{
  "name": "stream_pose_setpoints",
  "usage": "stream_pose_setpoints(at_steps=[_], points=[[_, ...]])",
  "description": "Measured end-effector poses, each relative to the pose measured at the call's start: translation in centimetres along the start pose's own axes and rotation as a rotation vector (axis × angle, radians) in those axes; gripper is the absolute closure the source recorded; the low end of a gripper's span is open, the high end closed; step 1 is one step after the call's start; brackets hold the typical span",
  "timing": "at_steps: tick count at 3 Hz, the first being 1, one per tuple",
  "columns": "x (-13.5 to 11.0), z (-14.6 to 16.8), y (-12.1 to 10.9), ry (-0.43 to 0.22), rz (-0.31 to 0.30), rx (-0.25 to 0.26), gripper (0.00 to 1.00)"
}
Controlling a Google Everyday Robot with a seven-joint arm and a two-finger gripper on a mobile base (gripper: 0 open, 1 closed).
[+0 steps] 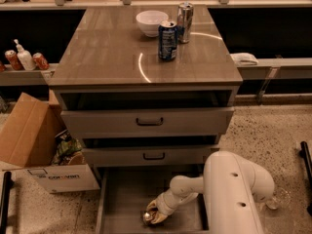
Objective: Pick orange can from bottom drawer and place on counter
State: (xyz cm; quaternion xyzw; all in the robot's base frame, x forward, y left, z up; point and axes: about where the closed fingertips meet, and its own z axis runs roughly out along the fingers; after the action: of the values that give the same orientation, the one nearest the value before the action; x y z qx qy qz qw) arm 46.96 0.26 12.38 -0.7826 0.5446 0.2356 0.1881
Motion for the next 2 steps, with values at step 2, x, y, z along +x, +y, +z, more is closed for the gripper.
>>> stream_pose_setpoints(at_steps=[2], points=[[0.7, -4.4, -0.4, 0.002, 0.021, 0.050, 1.00]])
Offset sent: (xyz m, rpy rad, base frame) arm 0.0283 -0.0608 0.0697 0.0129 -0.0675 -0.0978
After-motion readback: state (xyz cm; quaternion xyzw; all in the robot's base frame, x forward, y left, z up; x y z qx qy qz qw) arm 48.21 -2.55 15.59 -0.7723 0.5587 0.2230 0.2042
